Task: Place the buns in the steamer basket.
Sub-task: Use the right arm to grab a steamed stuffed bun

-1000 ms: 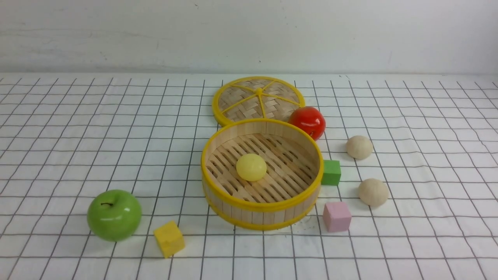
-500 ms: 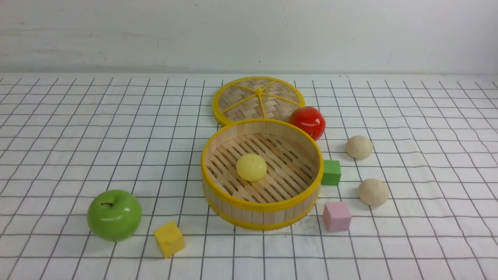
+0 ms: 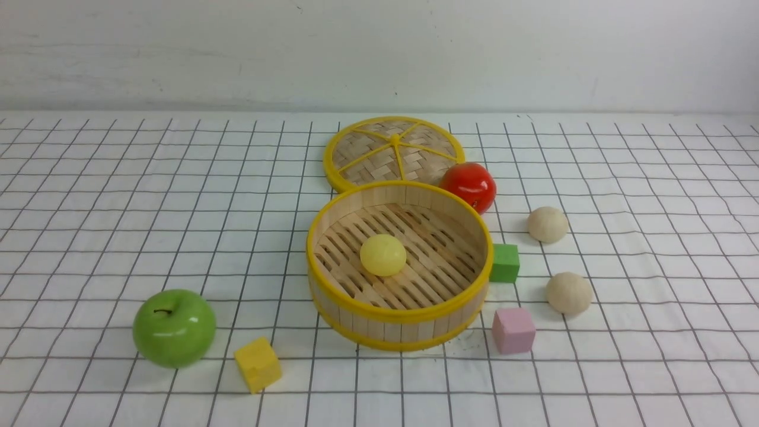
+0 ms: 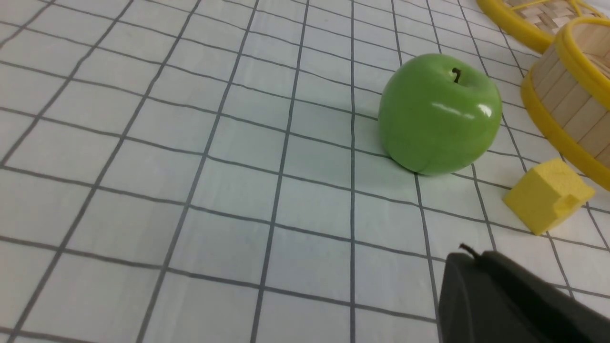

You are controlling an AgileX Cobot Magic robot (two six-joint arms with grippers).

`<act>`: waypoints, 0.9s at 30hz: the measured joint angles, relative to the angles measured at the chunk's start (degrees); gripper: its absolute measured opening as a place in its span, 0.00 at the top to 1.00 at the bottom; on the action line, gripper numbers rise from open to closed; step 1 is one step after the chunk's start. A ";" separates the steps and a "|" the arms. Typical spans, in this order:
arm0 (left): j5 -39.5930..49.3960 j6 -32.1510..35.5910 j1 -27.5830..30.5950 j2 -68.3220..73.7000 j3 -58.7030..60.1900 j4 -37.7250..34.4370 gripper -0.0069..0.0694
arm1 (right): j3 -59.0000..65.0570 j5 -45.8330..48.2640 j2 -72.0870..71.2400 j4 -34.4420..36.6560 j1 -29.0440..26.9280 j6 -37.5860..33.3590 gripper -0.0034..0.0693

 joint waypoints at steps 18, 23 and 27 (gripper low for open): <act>0.00 0.00 0.00 0.00 0.00 0.00 0.89 | -22.23 8.89 59.15 -11.23 6.32 0.35 0.62; 0.00 0.00 0.00 0.00 0.00 0.00 0.88 | -32.17 23.97 70.56 -11.34 13.55 -1.70 0.62; 0.00 0.00 0.00 0.00 0.00 0.00 0.88 | -39.15 31.97 77.87 -11.15 18.09 -3.30 0.62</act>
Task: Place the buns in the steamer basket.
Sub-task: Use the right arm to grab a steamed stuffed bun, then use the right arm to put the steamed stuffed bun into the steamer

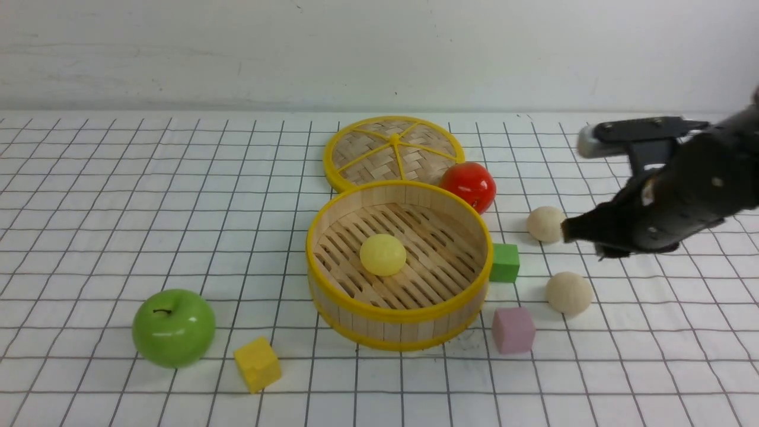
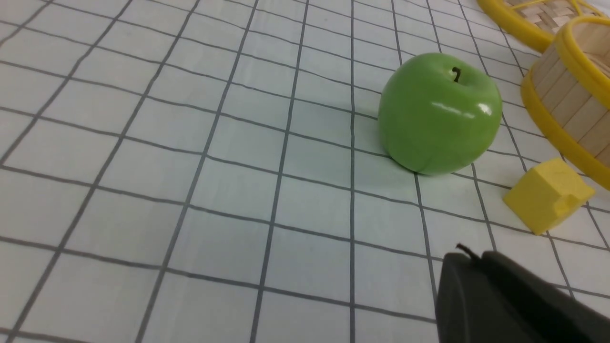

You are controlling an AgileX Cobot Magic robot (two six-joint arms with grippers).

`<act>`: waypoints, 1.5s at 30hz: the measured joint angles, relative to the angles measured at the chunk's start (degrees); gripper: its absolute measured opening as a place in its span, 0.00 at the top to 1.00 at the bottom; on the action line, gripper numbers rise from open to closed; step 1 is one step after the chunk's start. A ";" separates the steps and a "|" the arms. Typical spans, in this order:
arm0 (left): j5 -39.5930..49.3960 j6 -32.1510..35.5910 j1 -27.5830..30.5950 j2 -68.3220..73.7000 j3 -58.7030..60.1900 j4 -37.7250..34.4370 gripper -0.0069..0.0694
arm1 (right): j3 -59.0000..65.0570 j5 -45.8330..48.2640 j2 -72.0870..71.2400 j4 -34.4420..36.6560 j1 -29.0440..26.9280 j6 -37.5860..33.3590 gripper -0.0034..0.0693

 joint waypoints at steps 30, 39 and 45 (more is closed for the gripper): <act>0.00 0.00 0.00 0.00 0.00 0.00 0.83 | -7.08 4.51 8.26 5.61 0.73 -2.27 0.95; -0.06 0.00 0.00 0.00 0.00 0.00 0.82 | -11.52 2.12 -0.37 20.38 3.14 -11.13 0.95; -0.06 0.00 0.00 0.00 0.00 0.00 0.81 | -11.52 0.32 2.98 32.70 6.71 -21.85 0.95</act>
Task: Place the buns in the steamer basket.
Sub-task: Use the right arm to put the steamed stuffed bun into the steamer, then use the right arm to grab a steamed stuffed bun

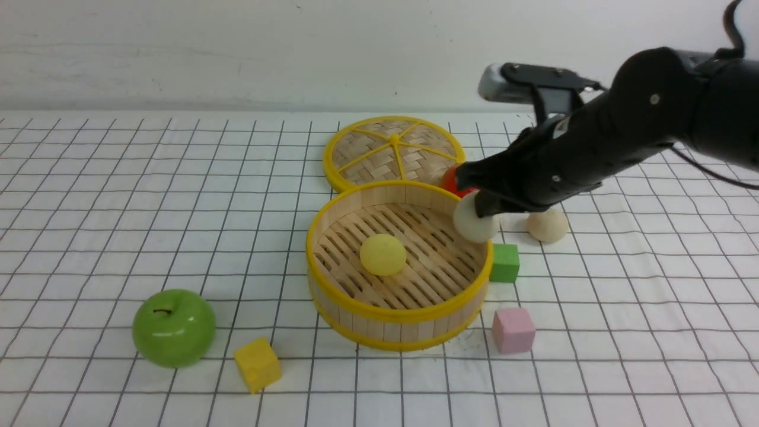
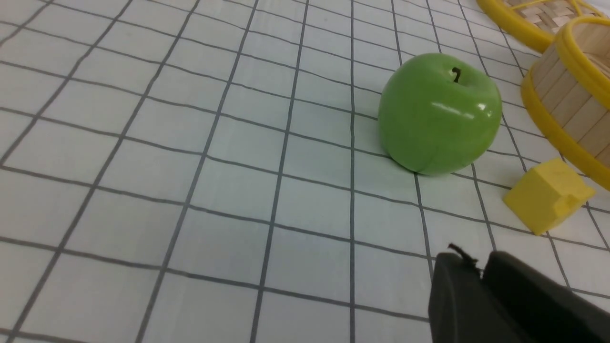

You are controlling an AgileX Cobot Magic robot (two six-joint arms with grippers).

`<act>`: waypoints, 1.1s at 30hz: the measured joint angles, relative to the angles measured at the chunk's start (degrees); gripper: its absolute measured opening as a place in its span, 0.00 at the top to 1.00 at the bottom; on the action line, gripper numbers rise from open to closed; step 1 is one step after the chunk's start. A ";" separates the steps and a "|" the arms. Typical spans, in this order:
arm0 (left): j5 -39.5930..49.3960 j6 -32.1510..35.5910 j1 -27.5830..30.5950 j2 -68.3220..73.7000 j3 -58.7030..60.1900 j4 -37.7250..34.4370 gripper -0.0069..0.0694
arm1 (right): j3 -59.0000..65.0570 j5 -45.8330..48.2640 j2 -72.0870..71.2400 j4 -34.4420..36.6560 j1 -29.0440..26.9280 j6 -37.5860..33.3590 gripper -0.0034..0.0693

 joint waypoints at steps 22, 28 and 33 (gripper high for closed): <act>-0.06 0.00 0.00 0.00 0.04 0.00 0.79 | -1.67 -4.23 0.55 -4.99 -2.15 -1.74 0.29; -0.11 0.00 0.00 0.00 0.04 0.00 0.79 | -1.85 -5.83 -0.73 -10.67 -9.03 -0.96 0.28; -0.11 0.00 0.00 0.00 0.04 0.00 0.78 | -1.85 -7.87 3.60 -9.98 -13.32 2.80 0.31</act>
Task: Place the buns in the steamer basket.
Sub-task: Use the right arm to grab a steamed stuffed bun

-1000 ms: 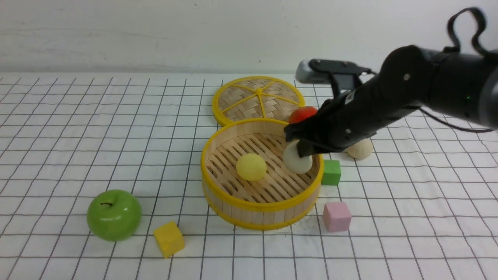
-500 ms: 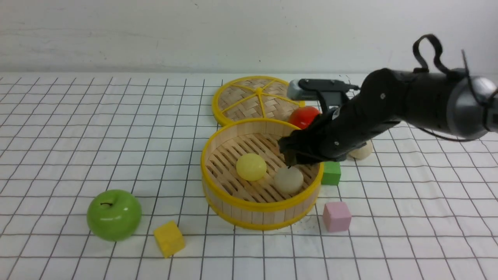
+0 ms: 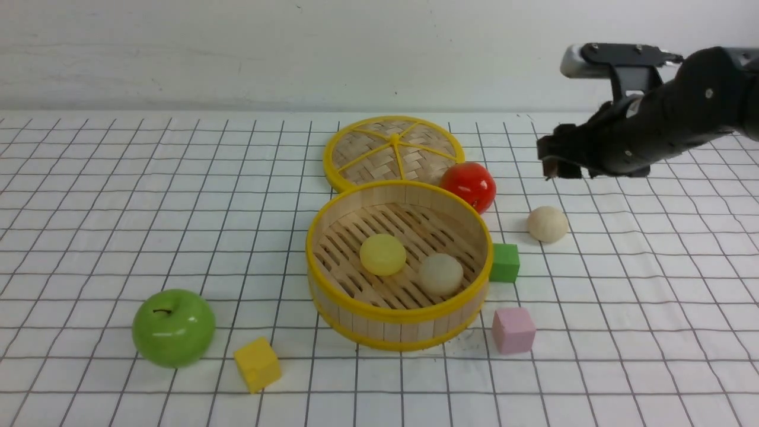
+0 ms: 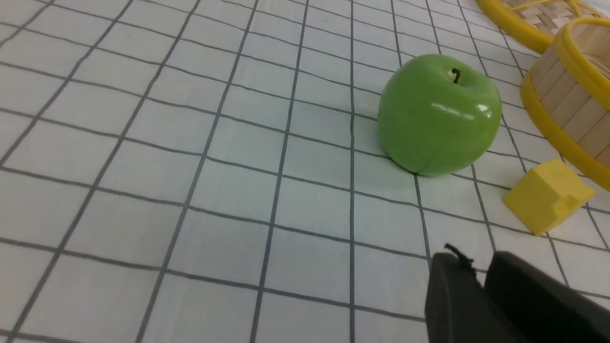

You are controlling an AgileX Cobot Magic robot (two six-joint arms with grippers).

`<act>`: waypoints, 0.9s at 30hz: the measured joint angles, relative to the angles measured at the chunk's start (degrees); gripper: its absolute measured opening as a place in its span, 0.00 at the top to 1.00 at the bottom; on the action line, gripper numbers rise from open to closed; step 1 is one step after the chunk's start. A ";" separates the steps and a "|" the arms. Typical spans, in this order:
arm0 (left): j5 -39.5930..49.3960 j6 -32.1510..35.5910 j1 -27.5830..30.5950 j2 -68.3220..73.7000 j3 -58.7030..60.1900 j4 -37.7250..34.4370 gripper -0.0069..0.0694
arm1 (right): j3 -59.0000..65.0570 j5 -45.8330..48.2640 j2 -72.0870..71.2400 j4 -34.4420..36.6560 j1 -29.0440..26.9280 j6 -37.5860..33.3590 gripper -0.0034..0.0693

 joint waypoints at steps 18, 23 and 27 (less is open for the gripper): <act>-0.02 0.00 0.00 0.00 0.00 0.00 0.76 | -5.70 -6.94 14.48 1.04 -1.49 2.51 0.41; -0.02 0.00 0.00 0.00 0.00 0.00 0.75 | -5.76 -5.61 16.45 1.04 -1.49 2.46 0.62; -0.02 0.00 0.00 0.00 0.00 0.00 0.74 | -6.27 -5.41 16.23 1.15 -1.56 2.46 0.88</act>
